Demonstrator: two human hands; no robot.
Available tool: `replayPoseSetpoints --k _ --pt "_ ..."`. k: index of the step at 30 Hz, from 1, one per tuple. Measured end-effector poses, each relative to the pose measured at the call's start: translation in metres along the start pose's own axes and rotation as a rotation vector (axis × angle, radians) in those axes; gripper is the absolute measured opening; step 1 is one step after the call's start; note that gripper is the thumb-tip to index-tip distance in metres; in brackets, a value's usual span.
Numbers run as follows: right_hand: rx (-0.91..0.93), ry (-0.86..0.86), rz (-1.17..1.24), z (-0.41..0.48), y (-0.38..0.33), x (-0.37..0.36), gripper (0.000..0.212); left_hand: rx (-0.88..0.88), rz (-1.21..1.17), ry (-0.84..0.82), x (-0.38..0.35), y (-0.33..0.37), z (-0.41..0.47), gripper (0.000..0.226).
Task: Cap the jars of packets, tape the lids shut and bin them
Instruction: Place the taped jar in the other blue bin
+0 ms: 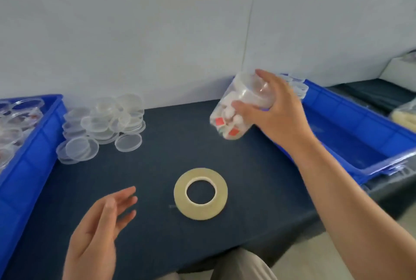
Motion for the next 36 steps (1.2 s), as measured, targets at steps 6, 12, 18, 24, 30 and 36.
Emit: replayPoseSetpoints --k 6,12,18,24,30,36 --pt "-0.252 0.052 -0.459 0.105 0.062 0.091 0.093 0.011 0.092 0.024 0.006 -0.008 -0.004 0.025" --pt "-0.524 -0.243 -0.725 0.112 0.150 0.115 0.076 0.037 0.136 -0.001 0.007 -0.018 -0.003 0.022" --pt "-0.651 -0.256 -0.377 0.090 0.228 0.095 0.096 0.051 0.122 0.020 0.007 -0.027 0.000 0.022" --pt "-0.759 -0.307 -0.240 0.074 0.251 0.081 0.098 0.106 0.140 0.021 0.005 -0.041 0.004 0.026" --pt "-0.888 -0.282 -0.402 0.083 0.248 0.075 0.090 0.146 0.146 -0.010 -0.008 -0.049 0.005 0.022" --pt "-0.837 -0.189 -0.416 0.105 0.245 0.049 0.091 0.173 0.137 -0.018 -0.013 -0.049 0.007 0.021"
Point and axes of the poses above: each hand's wrist, its own z-axis towards the middle knuckle, its own x-axis out of the back of the hand, y = z × x, the point moved 4 cm from there along z, towards the middle knuckle, and after that the axes turned 5 degrees about z, right-handed, at the moved point
